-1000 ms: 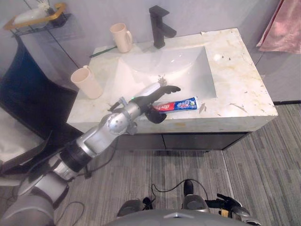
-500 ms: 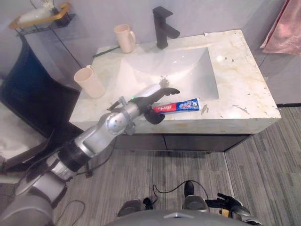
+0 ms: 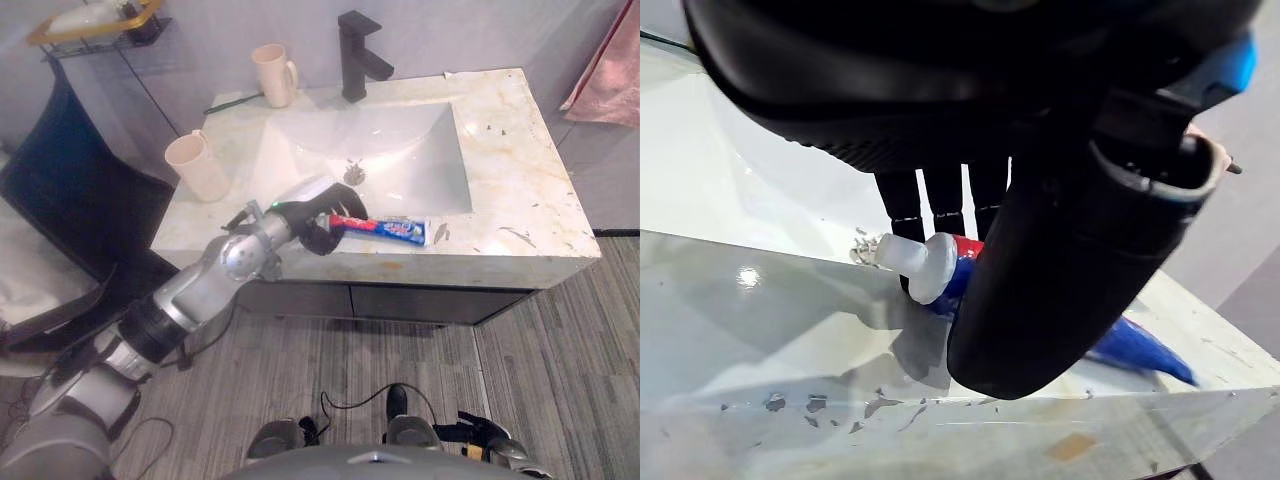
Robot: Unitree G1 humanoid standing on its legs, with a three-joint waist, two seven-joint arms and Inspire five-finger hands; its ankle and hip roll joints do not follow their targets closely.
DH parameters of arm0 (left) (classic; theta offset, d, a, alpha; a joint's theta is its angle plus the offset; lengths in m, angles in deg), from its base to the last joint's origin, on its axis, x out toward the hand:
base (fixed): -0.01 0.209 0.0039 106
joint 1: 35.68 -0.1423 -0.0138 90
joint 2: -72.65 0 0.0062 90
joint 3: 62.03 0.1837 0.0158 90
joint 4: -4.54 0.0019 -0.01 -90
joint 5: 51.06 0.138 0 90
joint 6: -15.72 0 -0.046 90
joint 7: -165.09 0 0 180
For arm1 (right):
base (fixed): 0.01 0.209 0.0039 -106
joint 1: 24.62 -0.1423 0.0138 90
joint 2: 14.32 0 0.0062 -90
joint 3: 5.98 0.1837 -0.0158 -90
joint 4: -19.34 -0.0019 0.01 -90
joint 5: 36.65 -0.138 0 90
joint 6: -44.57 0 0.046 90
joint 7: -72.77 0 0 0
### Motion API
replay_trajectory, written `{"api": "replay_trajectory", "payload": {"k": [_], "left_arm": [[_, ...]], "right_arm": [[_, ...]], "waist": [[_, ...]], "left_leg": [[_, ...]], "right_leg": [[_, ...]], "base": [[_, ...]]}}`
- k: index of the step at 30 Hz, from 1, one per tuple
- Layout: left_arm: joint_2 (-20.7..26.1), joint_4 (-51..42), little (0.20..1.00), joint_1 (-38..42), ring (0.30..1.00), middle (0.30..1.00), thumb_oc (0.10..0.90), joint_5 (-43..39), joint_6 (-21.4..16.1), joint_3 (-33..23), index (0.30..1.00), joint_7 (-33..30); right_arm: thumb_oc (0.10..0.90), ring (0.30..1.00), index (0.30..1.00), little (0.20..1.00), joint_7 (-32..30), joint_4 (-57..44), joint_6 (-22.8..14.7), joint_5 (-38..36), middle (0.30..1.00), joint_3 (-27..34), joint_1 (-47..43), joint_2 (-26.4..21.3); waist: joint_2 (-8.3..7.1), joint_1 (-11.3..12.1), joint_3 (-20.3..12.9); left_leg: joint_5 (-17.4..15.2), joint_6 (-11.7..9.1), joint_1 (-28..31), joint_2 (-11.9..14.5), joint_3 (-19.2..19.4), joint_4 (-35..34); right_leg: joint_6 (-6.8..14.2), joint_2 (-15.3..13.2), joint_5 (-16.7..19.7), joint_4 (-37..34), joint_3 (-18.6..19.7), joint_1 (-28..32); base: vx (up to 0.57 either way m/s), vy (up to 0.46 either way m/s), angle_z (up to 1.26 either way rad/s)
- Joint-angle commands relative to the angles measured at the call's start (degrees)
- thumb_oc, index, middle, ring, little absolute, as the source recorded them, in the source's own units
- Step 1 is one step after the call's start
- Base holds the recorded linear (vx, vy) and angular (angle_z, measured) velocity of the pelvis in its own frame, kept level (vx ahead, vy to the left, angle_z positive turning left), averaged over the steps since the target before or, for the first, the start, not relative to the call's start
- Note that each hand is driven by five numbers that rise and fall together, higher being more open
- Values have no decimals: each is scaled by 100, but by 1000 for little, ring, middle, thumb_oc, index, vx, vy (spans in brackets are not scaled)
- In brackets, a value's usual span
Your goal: Organize the bathroom.
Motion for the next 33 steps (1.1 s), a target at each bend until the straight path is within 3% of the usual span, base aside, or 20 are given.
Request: {"api": "replay_trajectory", "payload": {"k": [1, 8, 14, 16, 17, 18, 21, 22, 26, 28, 30, 33], "left_arm": [[443, 111, 300, 475, 300, 300, 400, 194, -233, -407, 300, -200], [368, 90, 300, 401, 300, 300, 400, -229, -536, -568, 300, -824], [68, -105, 300, -34, 300, 300, 400, -1522, -1376, -1190, 300, -1587], [-435, -192, 300, -549, 300, 300, 400, -2650, -1956, -1745, 300, -1584], [-479, -195, 300, -594, 300, 300, 400, -2741, -2007, -1784, 300, -1594], [-730, -185, 300, -811, 300, 300, 400, -3197, -2177, -1971, 300, -1507], [-980, -216, 300, -982, 300, 300, 400, -3630, -2316, -2089, 300, -1497], [-1174, -242, 300, -1087, 300, 300, 400, -3871, -2365, -2195, 300, -1539], [-1298, -230, 300, -1084, 300, 300, 400, -4050, -2337, -2263, 300, -1715], [-1323, -231, 300, -1006, 300, 300, 400, -4099, -2212, -2345, 300, -1971], [-1361, -230, 300, -959, 300, 300, 400, -4239, -2070, -2350, 300, -2115], [-1391, -273, 300, -888, 300, 300, 400, -4341, -1826, -2355, 300, -2336]], "right_arm": [[800, 900, 900, 900, -129, -19, -114, -307, 900, 69, 32, -342], [800, 900, 900, 900, -416, -109, -404, -957, 900, 302, 80, -334], [800, 900, 900, 900, -787, -576, -1067, -1880, 900, 741, 312, -292], [800, 900, 900, 900, -1429, -1621, -1975, -2231, 900, 1237, 579, -259], [800, 900, 900, 900, -1533, -1738, -2069, -2167, 900, 1284, 609, -258], [800, 900, 900, 900, -1983, -2469, -2566, -1935, 900, 1594, 755, -270], [800, 900, 900, 900, -2619, -3250, -3105, -1408, 900, 1924, 910, -266], [800, 900, 900, 900, -3257, -4007, -3477, -678, 900, 2356, 998, -308], [800, 900, 900, 900, -4014, -4850, -3764, 408, 900, 2917, 1115, -432], [800, 900, 900, 900, -5158, -5685, -3863, 1409, 900, 3502, 1154, -659], [800, 900, 900, 900, -5660, -6386, -3799, 1949, 900, 3792, 1130, -700], [800, 900, 900, 900, -5541, -7400, -4439, 2262, 900, 4040, 919, -820]], "waist": [[95, -113, -146], [40, -137, -136], [-99, -185, -122], [-246, -283, -98], [-254, -298, -106], [-308, -421, -113], [-329, -562, -123], [-336, -721, -139], [-312, -934, -190], [-298, -1138, -250], [-271, -1235, -284], [-237, -1295, -338]], "left_leg": [[-300, 110, -370, -104, 9, -216], [-366, 119, -327, -134, 40, -277], [-535, 168, -223, -212, 46, -400], [-667, 227, -80, -275, 52, -606], [-664, 232, -67, -283, 53, -636], [-668, 264, 46, -306, 77, -796], [-664, 306, 188, -338, 111, -972], [-676, 363, 307, -372, 156, -1106], [-678, 448, 449, -416, 254, -1290], [-674, 527, 570, -441, 378, -1444], [-676, 577, 643, -460, 439, -1544], [-682, 649, 741, -490, 484, -1672]], "right_leg": [[345, 256, -1014, 259, -470, 409], [377, 210, -964, 234, -476, 397], [426, 156, -871, 198, -428, 363], [482, 144, -752, 118, -340, 327], [488, 143, -743, 114, -330, 314], [522, 165, -685, 94, -257, 251], [559, 192, -645, 92, -155, 195], [594, 232, -623, 96, -29, 141], [647, 287, -596, 123, 151, 51], [699, 334, -583, 157, 305, -9], [730, 365, -584, 186, 388, -34], [779, 387, -581, 221, 468, -52]], "base": [[0, 0, 0], [-52, 45, -4], [-73, 54, 0], [-137, 72, -13], [-126, 89, -16], [-85, 76, -14], [-81, 114, 0], [-79, 150, -12], [-49, 143, -26], [-37, 168, -31], [-22, 123, -28], [-37, 111, -30]]}}
